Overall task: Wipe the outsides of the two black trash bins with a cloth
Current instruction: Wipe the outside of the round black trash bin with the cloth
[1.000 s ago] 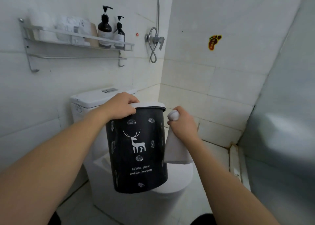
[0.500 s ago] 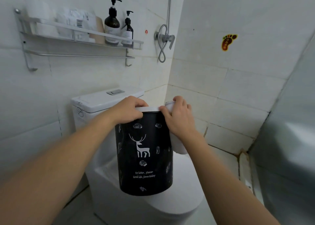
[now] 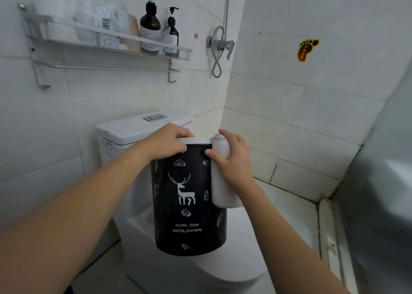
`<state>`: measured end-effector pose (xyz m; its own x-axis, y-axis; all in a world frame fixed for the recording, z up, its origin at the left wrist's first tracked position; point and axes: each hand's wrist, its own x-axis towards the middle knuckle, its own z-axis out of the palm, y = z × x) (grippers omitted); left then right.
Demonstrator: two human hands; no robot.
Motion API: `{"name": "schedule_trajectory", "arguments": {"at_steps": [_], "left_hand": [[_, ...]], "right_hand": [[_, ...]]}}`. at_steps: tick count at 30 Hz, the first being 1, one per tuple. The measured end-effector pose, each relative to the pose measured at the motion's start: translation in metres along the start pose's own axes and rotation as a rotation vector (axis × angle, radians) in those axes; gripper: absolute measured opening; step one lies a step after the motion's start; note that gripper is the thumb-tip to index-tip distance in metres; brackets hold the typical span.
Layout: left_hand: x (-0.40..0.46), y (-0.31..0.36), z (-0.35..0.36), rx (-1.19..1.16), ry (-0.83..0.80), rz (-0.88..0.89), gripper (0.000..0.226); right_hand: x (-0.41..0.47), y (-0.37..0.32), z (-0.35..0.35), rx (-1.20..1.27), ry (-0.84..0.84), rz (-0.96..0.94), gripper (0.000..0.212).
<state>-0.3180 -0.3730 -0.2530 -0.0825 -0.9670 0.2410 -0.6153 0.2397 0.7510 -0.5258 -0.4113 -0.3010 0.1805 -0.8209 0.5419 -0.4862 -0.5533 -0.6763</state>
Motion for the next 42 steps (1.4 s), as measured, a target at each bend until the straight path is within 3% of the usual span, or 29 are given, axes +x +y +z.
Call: {"name": "schedule_trajectory", "arguments": {"at_steps": [6, 9, 14, 17, 19, 25, 28, 30, 36, 42], "left_hand": [[-0.005, 0.001, 0.003, 0.023, 0.023, -0.012, 0.036], [-0.006, 0.003, 0.007, 0.053, 0.067, -0.021, 0.010], [-0.002, 0.006, 0.016, 0.369, 0.170, -0.069, 0.042], [0.004, 0.019, 0.024, 0.409, 0.146, -0.027, 0.023], [0.008, 0.030, 0.028, 0.452, 0.096, -0.009, 0.032], [0.022, 0.040, 0.035, 0.559, 0.084, -0.073, 0.017], [0.026, 0.034, 0.037, 0.597, 0.116, -0.043, 0.020], [0.029, 0.026, 0.038, 0.627, 0.157, -0.021, 0.037], [0.044, 0.021, 0.039, 0.652, 0.183, 0.037, 0.022], [0.058, 0.029, 0.035, 0.585, 0.031, 0.096, 0.029]], "right_hand": [[-0.005, -0.002, 0.009, -0.038, 0.129, -0.045, 0.043], [-0.007, -0.005, 0.004, -0.062, 0.110, -0.072, 0.038], [-0.009, -0.006, -0.017, -0.065, 0.091, -0.045, 0.037], [-0.017, 0.003, -0.029, -0.078, 0.087, -0.033, 0.036], [-0.023, 0.012, -0.035, -0.115, 0.083, -0.041, 0.037], [-0.031, 0.031, -0.042, -0.157, 0.052, -0.020, 0.033], [-0.027, 0.032, -0.033, -0.141, 0.038, -0.038, 0.036], [-0.026, 0.032, -0.029, -0.120, 0.037, -0.038, 0.039], [-0.019, 0.026, -0.028, -0.104, 0.023, -0.052, 0.040], [-0.012, 0.027, -0.027, -0.220, -0.034, -0.091, 0.043]]}}
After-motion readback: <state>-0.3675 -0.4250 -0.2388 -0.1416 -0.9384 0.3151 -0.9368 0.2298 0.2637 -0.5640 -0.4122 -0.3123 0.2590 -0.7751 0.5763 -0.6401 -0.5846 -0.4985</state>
